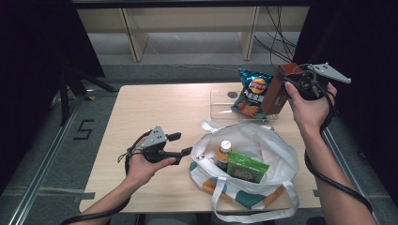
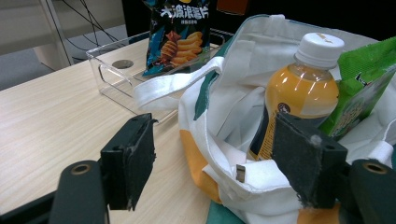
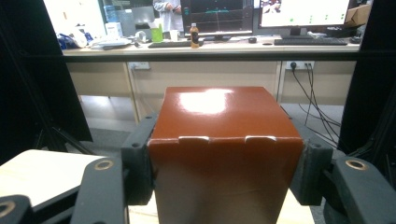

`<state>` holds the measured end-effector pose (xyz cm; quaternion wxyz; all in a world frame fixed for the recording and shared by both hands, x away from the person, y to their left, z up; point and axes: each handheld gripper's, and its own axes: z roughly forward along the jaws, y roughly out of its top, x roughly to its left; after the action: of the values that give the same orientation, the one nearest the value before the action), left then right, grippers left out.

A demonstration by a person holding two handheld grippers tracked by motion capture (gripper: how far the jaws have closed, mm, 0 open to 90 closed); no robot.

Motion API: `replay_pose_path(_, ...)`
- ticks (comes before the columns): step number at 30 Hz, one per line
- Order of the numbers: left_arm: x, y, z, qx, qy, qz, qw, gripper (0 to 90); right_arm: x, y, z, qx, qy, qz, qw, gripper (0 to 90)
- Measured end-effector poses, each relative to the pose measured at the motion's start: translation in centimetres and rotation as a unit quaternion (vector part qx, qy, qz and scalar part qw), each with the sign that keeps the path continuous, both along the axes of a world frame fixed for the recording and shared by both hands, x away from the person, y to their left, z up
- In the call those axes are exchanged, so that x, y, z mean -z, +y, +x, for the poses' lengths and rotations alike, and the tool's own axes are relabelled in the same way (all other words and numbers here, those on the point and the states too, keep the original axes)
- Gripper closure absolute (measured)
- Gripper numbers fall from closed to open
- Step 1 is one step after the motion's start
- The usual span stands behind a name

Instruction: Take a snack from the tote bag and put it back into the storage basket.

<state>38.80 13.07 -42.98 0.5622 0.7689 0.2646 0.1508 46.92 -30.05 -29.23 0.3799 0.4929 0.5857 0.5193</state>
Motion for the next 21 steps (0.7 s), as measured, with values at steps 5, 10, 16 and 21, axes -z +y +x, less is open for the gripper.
replay_pose_path(5, 0.0, 0.0, 0.0, 0.001, 0.001, 0.001, 1.0000, 29.5, 0.2, 0.1, 0.2, 0.004, 0.003, 0.003, 1.0000, 39.3)
replay_pose_path(10, 0.0, 0.0, 0.0, -0.001, 0.000, 0.002, 1.0000, 29.5, 0.4, 0.3, 0.5, 0.007, 0.002, 0.005, 1.0000, 39.3)
replay_pose_path(16, 0.0, 0.1, 0.0, -0.002, 0.001, 0.004, 1.0000, 29.5, 0.8, 0.5, 0.9, 0.009, 0.004, 0.002, 1.0000, 39.3)
replay_pose_path(21, 0.0, 0.1, 0.0, -0.002, 0.000, 0.002, 1.0000, 29.5, 1.0, 0.5, 1.2, 0.013, 0.005, -0.001, 0.9999, 39.3)
